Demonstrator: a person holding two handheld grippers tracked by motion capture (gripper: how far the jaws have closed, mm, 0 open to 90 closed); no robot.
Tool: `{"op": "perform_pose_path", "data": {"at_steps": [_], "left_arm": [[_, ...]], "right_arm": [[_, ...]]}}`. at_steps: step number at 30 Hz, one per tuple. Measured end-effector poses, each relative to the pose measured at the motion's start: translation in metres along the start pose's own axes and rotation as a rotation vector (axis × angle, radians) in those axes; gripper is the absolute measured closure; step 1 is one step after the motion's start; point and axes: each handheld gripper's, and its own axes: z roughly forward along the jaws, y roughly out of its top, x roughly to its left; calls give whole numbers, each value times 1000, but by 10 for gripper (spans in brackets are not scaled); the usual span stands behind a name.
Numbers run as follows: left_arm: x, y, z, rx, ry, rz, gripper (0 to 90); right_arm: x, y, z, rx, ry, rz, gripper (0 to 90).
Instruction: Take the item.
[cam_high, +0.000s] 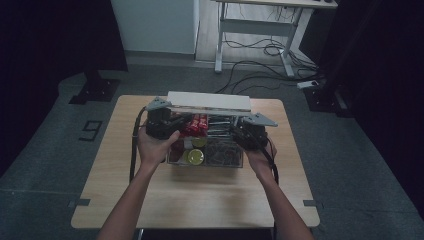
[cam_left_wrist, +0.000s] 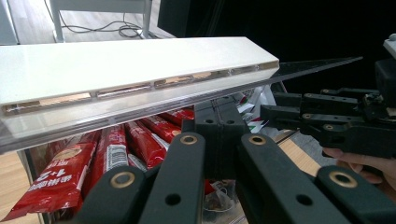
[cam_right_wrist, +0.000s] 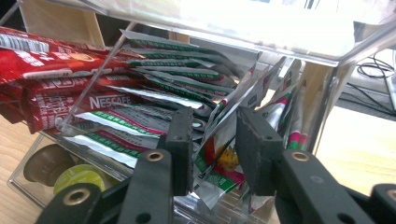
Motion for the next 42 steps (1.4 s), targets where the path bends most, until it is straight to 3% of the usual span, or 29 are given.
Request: {"op": "perform_pose_path", "data": {"at_steps": [7, 15, 23, 42], "left_arm": [[0, 0, 0, 0, -1, 0, 900], [-1, 0, 2, 1, -4, -2, 898], [0, 0, 2, 0, -8, -3, 896], [0, 0, 4, -16, -4, -8, 900]], "right_arm": [[-4, -2, -3, -23, -10, 27, 705], [-5, -2, 0, 4, -12, 12, 745], [-6, -5, 4, 21, -10, 34, 865], [-11, -10, -38, -121, 43, 77, 890]]}}
